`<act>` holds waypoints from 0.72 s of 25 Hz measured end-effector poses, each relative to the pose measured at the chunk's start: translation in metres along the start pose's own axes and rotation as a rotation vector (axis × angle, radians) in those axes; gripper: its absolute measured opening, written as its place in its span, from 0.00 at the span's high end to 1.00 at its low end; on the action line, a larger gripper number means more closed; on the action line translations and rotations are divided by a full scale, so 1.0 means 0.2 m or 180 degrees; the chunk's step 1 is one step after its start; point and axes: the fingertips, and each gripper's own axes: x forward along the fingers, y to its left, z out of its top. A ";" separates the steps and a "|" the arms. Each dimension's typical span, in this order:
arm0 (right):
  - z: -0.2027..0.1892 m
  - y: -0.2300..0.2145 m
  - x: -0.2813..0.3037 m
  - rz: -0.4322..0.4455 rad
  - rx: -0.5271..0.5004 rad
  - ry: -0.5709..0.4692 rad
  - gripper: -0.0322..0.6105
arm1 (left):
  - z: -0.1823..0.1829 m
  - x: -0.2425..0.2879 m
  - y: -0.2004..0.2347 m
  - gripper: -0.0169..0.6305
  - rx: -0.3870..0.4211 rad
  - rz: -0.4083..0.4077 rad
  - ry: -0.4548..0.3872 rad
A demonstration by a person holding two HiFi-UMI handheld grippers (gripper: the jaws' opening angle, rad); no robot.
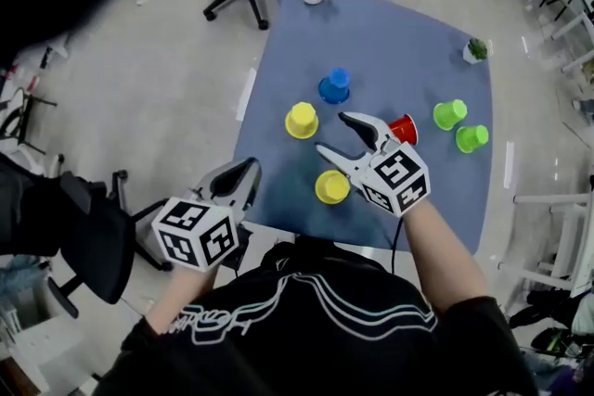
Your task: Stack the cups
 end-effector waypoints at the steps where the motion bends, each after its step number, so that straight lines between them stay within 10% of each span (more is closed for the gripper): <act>1: 0.00 -0.01 0.02 0.0036 -0.0011 0.0011 0.51 | 0.00 0.00 0.01 0.93 -0.0022 0.0037 -0.0008; 18: -0.12 -0.07 0.35 0.0404 -0.0350 0.0239 0.51 | -0.09 0.05 0.12 0.93 -0.0406 0.0477 -0.0144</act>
